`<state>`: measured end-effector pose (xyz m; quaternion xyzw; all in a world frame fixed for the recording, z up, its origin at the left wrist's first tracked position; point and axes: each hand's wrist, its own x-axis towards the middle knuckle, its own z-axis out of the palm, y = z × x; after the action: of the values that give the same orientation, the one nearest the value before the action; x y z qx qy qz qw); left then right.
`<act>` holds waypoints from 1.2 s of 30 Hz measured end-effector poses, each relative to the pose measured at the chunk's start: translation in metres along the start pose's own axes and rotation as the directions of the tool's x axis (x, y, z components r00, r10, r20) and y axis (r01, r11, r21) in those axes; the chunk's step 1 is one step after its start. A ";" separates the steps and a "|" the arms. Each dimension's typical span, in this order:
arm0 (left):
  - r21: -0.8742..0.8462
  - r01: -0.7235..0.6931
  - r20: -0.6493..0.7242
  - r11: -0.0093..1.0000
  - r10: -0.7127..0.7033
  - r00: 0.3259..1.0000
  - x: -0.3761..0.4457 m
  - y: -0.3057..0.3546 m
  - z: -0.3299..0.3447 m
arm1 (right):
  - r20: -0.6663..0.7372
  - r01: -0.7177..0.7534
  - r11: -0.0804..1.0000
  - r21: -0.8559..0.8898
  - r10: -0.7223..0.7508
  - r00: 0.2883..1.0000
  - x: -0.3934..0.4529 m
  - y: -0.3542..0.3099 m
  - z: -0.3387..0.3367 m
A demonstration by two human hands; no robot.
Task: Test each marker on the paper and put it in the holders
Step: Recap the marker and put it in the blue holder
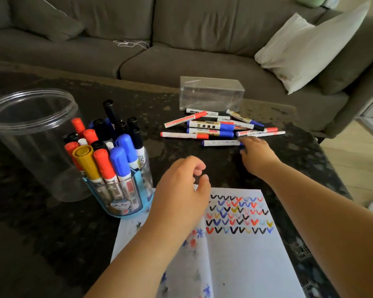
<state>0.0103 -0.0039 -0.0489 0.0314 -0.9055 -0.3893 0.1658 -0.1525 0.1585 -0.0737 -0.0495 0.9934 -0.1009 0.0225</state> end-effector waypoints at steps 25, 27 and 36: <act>-0.332 0.215 0.271 0.918 -0.126 0.954 -0.053 0.045 -0.027 | 0.132 -0.125 0.163 0.979 -0.033 0.991 -0.232 -0.030 -0.058; -0.381 0.301 0.353 0.874 -0.163 0.921 -0.060 0.046 -0.022 | 0.230 -0.232 -0.030 0.972 -0.069 0.971 -0.240 -0.034 -0.047; -0.754 0.596 0.619 0.276 -0.008 0.786 -0.060 0.050 -0.023 | 0.316 -0.483 -0.425 0.765 -0.406 0.857 -0.239 -0.041 -0.037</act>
<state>0.0778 0.0262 -0.0150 0.0098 -0.4998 -0.8493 -0.1694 0.0865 0.1509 -0.0207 0.0105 0.3747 -0.8707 0.3184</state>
